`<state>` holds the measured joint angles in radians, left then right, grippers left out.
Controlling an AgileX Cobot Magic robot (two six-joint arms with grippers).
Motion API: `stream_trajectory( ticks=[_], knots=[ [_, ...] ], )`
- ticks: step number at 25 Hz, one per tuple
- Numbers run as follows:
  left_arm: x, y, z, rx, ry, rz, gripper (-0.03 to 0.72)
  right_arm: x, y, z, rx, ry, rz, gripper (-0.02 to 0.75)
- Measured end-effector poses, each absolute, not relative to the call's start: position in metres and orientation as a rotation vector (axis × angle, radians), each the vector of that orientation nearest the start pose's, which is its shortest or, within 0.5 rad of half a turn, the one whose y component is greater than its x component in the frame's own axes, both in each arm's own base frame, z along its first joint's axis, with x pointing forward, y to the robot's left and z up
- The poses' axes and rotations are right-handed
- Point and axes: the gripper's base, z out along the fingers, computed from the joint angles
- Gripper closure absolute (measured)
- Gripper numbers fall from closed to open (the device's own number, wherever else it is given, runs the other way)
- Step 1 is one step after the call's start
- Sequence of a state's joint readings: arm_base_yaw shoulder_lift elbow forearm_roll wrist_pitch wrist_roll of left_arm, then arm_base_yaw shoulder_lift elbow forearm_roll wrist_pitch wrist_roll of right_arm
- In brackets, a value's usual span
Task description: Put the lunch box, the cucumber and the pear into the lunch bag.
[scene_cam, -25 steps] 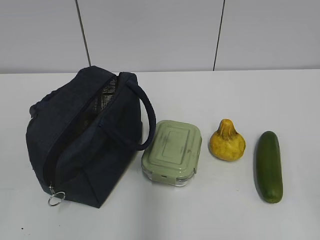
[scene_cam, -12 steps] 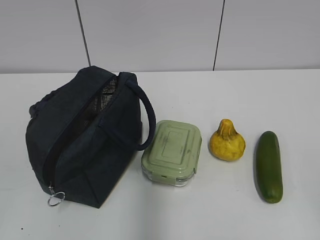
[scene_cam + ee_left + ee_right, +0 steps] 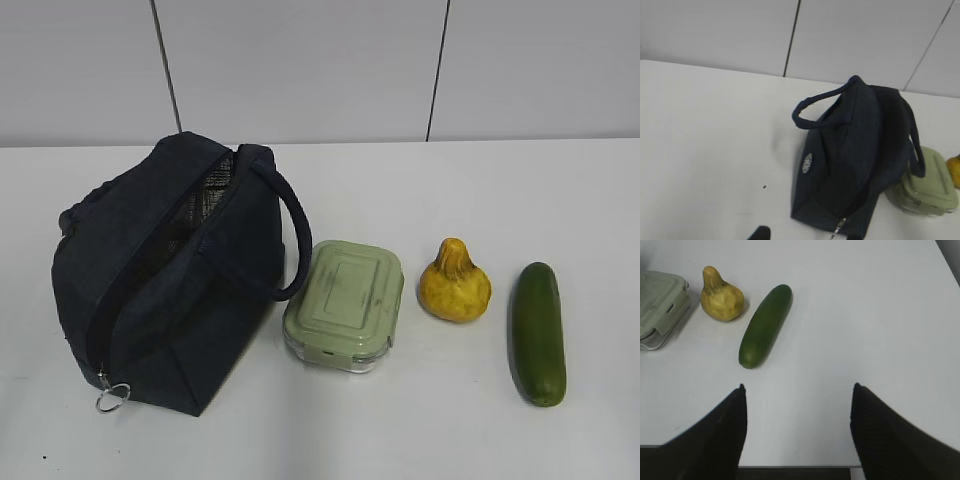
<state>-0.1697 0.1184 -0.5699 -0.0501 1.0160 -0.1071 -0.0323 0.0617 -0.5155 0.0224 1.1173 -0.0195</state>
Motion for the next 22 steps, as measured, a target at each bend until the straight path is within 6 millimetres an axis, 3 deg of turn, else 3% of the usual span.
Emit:
stream_trajectory(
  ticks=[7,12,17,22],
  knots=[
    [0.088,-0.033,0.328,0.176,2.211,-0.352,0.370,0.044,0.003,0.296,0.013,2.161,0.036,0.237],
    [0.141,-0.052,0.321,0.326,2.355,-0.349,0.369,0.075,0.003,0.289,0.009,2.286,0.053,0.237],
    [0.174,-0.061,0.307,0.423,2.451,-0.318,0.369,0.094,0.008,0.285,-0.047,2.351,0.116,0.237],
    [0.194,-0.067,0.288,0.500,2.526,-0.313,0.369,0.116,0.010,0.291,-0.091,2.385,0.147,0.241]
  ],
)
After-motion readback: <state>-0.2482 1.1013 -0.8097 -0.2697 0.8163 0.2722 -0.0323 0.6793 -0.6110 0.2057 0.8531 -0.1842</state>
